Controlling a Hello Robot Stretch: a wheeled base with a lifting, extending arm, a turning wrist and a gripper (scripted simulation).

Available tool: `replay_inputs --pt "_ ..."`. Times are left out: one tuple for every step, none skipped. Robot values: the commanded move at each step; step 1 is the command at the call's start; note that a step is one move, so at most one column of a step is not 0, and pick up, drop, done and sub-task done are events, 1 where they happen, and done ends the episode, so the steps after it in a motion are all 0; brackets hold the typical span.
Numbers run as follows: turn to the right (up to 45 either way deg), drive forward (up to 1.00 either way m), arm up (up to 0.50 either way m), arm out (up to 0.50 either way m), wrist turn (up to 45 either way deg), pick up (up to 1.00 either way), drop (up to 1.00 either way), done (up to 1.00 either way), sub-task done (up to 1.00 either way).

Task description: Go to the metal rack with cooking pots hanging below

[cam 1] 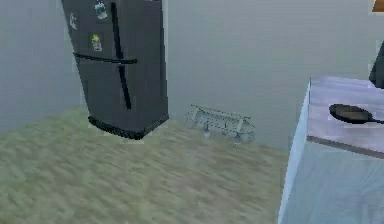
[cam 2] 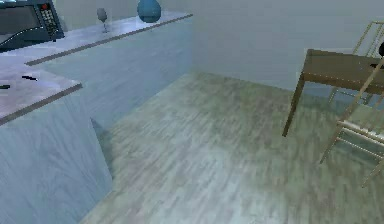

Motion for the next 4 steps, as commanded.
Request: replay_inputs --pt "0.0 0.45 0.00 0.00 0.0 0.00 0.00 0.00 0.00" --pt "6.0 0.00 0.00 0.00 0.0 0.00 0.00 0.00 0.00" --pt "0.0 0.70 0.00 0.00 0.0 0.00 0.00 0.00 0.00" --pt "0.0 0.00 0.00 0.00 0.0 0.00 0.00 1.00 0.00"
